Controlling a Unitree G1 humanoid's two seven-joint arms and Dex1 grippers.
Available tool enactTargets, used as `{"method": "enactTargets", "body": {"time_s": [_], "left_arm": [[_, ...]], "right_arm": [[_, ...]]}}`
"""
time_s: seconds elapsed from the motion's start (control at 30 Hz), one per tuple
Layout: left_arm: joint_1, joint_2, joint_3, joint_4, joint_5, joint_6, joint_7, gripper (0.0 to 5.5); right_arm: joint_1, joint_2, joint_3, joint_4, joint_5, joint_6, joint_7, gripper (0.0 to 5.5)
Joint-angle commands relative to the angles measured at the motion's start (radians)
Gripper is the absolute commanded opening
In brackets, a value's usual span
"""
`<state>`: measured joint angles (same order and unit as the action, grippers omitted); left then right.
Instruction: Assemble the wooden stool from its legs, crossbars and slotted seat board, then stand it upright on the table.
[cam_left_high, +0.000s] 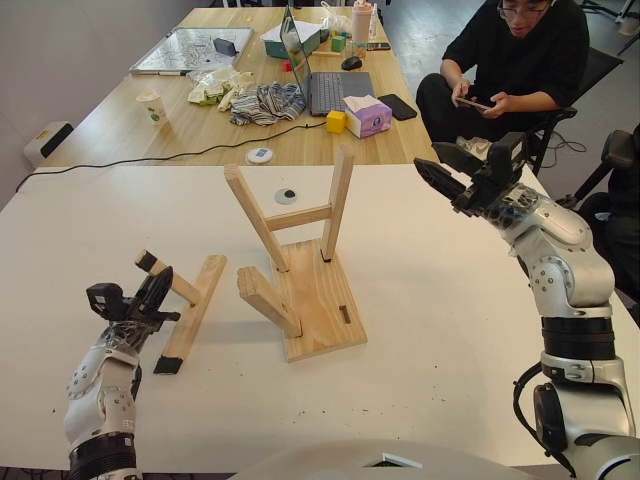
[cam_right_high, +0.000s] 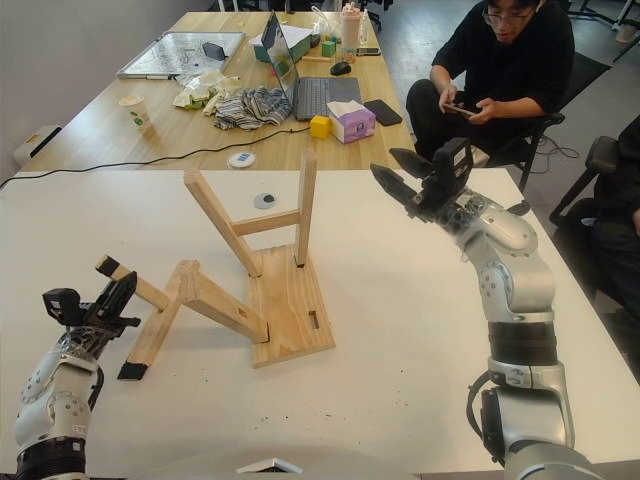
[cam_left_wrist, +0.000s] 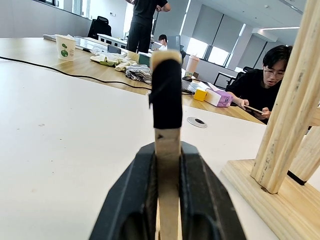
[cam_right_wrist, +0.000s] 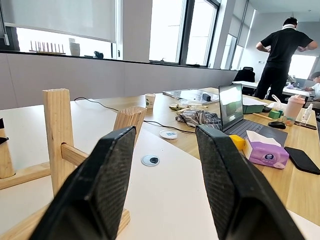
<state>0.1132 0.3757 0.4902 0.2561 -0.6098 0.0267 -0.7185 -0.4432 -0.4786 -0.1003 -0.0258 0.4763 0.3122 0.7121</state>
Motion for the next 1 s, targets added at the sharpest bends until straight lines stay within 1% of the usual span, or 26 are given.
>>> {"method": "enactTargets", "body": {"time_s": [0.03, 0.2, 0.53, 1.0], "left_arm": [[0.008, 0.016, 0.017, 0.004, 0.007, -0.004, 0.002, 0.37], [0.009, 0.011, -0.007, 0.043, 0.028, -0.011, -0.021, 0.37], [-0.024, -0.004, 0.012, -0.013, -0.034, 0.008, -0.008, 0.37], [-0.005, -0.011, -0.009, 0.027, -0.007, -0.004, -0.008, 0.37]], "right_arm": [[-0.009, 0.011, 0.010, 0.010, -0.015, -0.011, 0.007, 2.18], [0.004, 0.003, 0.011, 0.013, -0.027, -0.024, 0.015, 2.18], [0.008, 0.006, 0.021, 0.028, -0.042, -0.037, 0.035, 2.18], [0.018, 0.002, 0.030, 0.020, -0.043, -0.029, 0.048, 2.18]]}}
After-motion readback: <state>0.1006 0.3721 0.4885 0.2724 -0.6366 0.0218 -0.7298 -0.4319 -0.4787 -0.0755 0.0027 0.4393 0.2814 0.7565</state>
